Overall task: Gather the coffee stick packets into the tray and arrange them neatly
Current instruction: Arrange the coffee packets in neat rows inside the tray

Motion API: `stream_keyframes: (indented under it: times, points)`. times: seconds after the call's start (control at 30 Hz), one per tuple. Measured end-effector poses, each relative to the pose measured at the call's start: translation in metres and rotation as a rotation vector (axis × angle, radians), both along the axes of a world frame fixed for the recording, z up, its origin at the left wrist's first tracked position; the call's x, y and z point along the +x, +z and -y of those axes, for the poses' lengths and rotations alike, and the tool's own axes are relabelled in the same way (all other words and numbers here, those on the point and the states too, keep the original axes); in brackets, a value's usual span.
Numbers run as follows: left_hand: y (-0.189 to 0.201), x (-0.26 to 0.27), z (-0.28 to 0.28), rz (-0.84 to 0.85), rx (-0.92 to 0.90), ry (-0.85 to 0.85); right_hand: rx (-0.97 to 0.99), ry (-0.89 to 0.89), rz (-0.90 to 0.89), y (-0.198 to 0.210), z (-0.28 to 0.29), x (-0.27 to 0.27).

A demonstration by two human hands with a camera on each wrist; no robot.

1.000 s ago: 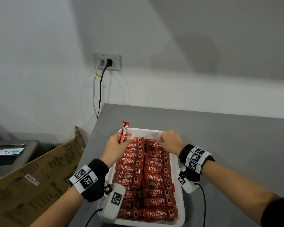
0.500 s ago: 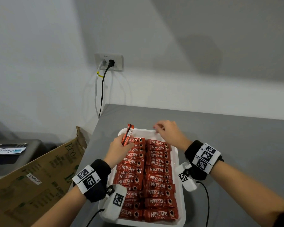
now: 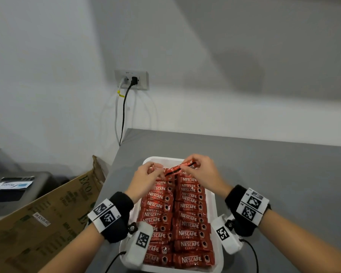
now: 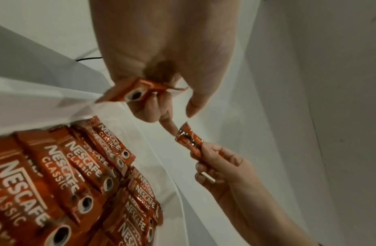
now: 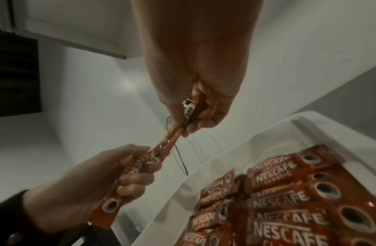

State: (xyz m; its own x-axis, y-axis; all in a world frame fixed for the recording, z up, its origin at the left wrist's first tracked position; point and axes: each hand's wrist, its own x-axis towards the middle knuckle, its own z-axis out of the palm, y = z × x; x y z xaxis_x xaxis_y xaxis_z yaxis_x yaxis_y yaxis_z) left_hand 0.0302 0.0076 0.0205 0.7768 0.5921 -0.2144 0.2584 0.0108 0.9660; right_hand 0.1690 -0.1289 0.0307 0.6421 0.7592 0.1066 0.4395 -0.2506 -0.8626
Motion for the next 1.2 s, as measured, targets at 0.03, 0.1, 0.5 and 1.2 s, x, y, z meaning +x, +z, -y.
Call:
stream_keyframes:
  times: [0.03,0.1,0.5,1.2]
  points:
    - [0.0,0.0,-0.002,-0.025,-0.032,0.004,0.028,-0.013,-0.006,-0.001,0.001,-0.001]
    - [0.003,-0.002,-0.002,-0.07,-0.092,-0.033,0.142,-0.017,-0.001,-0.002,0.003,-0.006]
    - [0.016,0.001,0.007,0.195,0.051,0.126,0.103,0.224,-0.028,0.005,0.006,-0.02]
    - [-0.006,0.003,0.015,0.012,0.265,0.029,0.187,0.034,-0.167,-0.007,-0.004,-0.032]
